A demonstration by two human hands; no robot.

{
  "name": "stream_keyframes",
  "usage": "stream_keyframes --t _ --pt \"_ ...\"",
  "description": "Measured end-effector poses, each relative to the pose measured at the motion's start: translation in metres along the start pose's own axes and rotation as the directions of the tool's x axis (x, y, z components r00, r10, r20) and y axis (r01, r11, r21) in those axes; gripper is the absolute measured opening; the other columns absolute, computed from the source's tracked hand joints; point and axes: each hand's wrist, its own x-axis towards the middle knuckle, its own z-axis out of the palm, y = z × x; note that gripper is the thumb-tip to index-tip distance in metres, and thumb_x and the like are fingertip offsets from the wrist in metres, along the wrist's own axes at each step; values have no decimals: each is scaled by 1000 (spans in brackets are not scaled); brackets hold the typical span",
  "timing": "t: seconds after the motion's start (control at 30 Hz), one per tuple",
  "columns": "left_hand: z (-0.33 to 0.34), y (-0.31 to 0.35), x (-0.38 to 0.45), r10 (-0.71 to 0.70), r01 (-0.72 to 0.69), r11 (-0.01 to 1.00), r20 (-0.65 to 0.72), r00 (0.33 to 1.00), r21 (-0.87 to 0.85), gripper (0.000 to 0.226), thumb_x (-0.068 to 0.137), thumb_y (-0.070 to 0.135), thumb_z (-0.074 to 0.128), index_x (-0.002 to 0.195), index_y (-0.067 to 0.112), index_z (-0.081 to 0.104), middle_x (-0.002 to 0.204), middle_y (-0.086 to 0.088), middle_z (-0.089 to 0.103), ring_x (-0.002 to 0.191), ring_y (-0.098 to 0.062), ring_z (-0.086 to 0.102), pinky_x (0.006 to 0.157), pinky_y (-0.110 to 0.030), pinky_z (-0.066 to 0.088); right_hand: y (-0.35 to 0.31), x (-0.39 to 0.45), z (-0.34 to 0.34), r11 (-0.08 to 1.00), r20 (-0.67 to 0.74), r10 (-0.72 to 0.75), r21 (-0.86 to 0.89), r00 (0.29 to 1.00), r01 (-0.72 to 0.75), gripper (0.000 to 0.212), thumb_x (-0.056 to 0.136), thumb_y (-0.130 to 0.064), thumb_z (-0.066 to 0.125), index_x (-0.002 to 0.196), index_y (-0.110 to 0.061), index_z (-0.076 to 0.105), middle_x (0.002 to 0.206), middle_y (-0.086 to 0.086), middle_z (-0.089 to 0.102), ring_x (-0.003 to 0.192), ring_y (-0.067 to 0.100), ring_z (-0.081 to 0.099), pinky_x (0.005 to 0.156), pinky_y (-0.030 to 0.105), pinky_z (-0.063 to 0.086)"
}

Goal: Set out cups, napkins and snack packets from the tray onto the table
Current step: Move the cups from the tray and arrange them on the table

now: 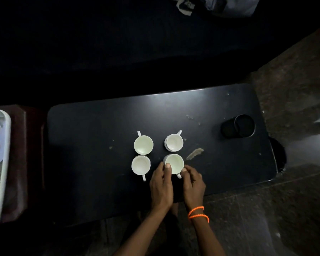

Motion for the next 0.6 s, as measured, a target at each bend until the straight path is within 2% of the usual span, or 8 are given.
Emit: stream_keyframes --t 0.07,0.1,0.17,0.2,0.27,0.37,0.5,0.6 --pt "4 -2 -1 26 -26 1000 -28 999 -2 45 106 39 47 144 18 57 149 0 58 137 -7 49 118 -34 36 3 2 1 999 8 14 35 1000 -14 28 92 -22 62 117 -15 73 115 -2 72 111 14 64 97 27 49" --pt "6 -2 -1 30 -31 999 -39 999 -9 44 106 40 46 144 20 57 148 1 59 135 -8 51 118 -36 39 2 4 1 997 16 27 70 1000 -28 31 92 -19 61 121 -15 72 117 -3 71 112 9 64 97 20 47" --pt "8 -1 -3 4 -7 998 -46 999 -57 48 104 46 44 143 22 59 145 2 61 133 -16 58 114 -45 44 -1 5 2 991 32 37 127 999 -41 36 89 -22 57 120 -18 74 115 -9 71 109 -3 64 89 6 45" --pt "10 -1 -5 -17 13 996 -44 999 -93 52 102 51 44 141 22 60 144 2 63 131 -19 60 112 -47 46 -2 5 1 988 29 45 148 999 -48 36 87 -23 56 118 -19 75 114 -12 71 107 -6 64 86 4 44" --pt "12 -1 -7 -53 47 989 -40 998 -141 62 94 63 42 137 24 64 140 1 66 128 -21 63 111 -48 48 -1 5 -2 982 -4 67 179 998 -65 35 85 -21 55 112 -22 77 111 -11 73 104 -4 66 85 6 47" --pt "19 -3 -12 -53 50 990 -18 998 -132 69 88 73 39 132 27 68 132 2 71 121 -21 68 107 -47 51 5 6 -13 975 -34 99 204 995 -90 36 82 -18 54 107 -23 79 109 -8 74 105 4 68 87 19 52" --pt "32 -2 -22 -44 47 995 45 998 -88 60 94 67 39 132 29 68 130 3 72 118 -19 69 106 -46 52 14 5 -33 978 -76 105 189 992 -89 37 81 -18 53 107 -22 79 109 -8 74 104 4 68 87 26 55" --pt "42 -1 -32 -38 43 997 74 997 -66 67 90 72 36 132 30 68 127 4 73 113 -16 71 103 -45 54 18 4 -46 979 -109 121 177 987 -101 38 80 -22 51 106 -20 78 108 -7 74 103 6 68 87 30 54"
